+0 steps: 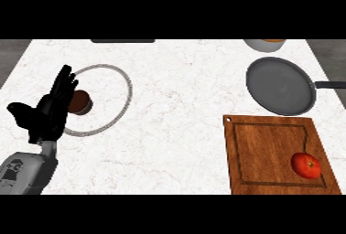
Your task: Pick the tomato from the cutting board and place it in the pan
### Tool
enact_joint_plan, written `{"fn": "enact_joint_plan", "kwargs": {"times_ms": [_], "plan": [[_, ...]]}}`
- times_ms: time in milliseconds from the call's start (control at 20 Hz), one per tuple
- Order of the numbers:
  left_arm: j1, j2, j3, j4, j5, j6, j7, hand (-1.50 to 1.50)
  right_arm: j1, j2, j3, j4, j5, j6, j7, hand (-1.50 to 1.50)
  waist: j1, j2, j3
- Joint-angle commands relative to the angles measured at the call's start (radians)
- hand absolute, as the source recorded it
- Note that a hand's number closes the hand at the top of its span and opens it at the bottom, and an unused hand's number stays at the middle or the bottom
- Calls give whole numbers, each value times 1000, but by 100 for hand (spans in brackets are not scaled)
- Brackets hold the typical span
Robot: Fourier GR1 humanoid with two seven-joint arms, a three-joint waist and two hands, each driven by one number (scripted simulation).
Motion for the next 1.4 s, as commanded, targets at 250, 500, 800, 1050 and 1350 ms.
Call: {"fn": "enact_joint_plan", "kwargs": {"times_ms": [250, 500, 800, 1050, 1350], "plan": [[23, -23, 36, -59, -35, -23, 39, 0, -49, 152, 70, -73, 162, 7, 211, -150, 10, 1, 1], [12, -58, 43, -24, -60, -47, 15, 0, -98, 201, 72, 23, 261, 22, 210, -150, 8, 2, 1], [29, -65, 58, -66, -105, -45, 54, 0, -190, 229, 124, 175, 361, 97, 117, -150, 14, 2, 1], [-16, -101, 52, -109, -138, -16, 142, 0, -183, 264, 152, 156, 440, 125, 91, -150, 9, 1, 1], [-49, -60, 154, -36, -95, -115, 100, 0, -230, 309, 178, 242, 557, 111, 30, -150, 12, 3, 1]]}}
